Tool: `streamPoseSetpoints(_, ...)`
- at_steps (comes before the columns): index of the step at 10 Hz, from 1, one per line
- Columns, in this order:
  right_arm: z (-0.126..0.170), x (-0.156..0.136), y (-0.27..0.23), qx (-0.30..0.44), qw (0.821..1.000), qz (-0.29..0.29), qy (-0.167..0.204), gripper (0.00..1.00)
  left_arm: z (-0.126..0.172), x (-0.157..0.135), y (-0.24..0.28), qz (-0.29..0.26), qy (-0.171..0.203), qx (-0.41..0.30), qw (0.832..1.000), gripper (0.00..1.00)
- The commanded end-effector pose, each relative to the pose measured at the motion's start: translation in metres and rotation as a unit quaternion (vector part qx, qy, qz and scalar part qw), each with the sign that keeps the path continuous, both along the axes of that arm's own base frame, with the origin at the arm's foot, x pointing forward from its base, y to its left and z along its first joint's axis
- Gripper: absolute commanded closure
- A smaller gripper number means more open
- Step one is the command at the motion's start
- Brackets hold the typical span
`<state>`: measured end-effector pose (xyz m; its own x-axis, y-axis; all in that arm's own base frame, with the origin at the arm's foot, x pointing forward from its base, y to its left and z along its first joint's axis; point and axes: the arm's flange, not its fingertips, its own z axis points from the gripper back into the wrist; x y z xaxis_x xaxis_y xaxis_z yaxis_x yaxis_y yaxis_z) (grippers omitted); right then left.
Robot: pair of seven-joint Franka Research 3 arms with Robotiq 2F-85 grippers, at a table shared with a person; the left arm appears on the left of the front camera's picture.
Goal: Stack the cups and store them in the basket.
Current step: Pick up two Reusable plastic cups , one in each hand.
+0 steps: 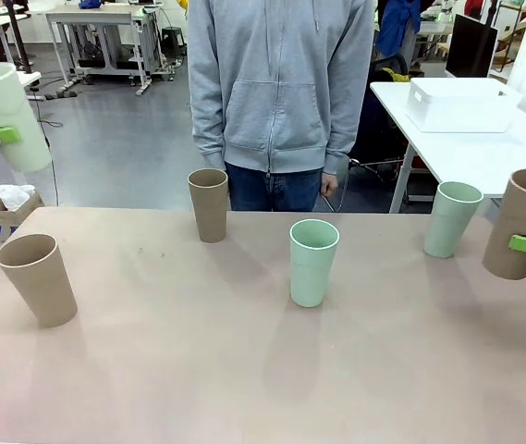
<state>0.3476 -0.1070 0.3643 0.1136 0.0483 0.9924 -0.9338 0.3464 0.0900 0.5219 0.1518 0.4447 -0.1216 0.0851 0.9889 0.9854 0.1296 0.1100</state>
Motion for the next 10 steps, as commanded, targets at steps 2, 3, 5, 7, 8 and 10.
streamPoseSetpoints(2, 0.022, -0.013, 0.073, 0.012, 0.999, -0.025, 0.024, 0.16, 0.040, -0.077, -0.073, 0.019, 0.020, 0.034, 0.999, 0.15)
streamPoseSetpoints(3, 0.023, -0.020, 0.092, 0.018, 0.999, -0.019, 0.033, 0.16, 0.039, -0.101, -0.095, 0.015, 0.038, 0.043, 0.998, 0.15)
streamPoseSetpoints(5, 0.023, -0.032, 0.117, 0.022, 0.999, -0.012, 0.040, 0.16, 0.024, -0.148, -0.130, -0.006, 0.069, 0.049, 0.996, 0.15)
streamPoseSetpoints(7, 0.015, -0.036, 0.124, 0.038, 0.998, 0.014, 0.056, 0.16, 0.010, -0.171, -0.142, -0.027, 0.104, 0.012, 0.994, 0.15)
streamPoseSetpoints(8, 0.029, 0.034, 0.089, 0.017, 0.999, 0.010, 0.031, 0.16, 0.013, -0.150, -0.133, -0.015, 0.064, 0.045, 0.997, 0.15)
streamPoseSetpoints(10, 0.029, 0.034, 0.089, 0.017, 0.999, 0.010, 0.031, 0.16, 0.013, -0.150, -0.133, -0.015, 0.064, 0.045, 0.997, 0.15)
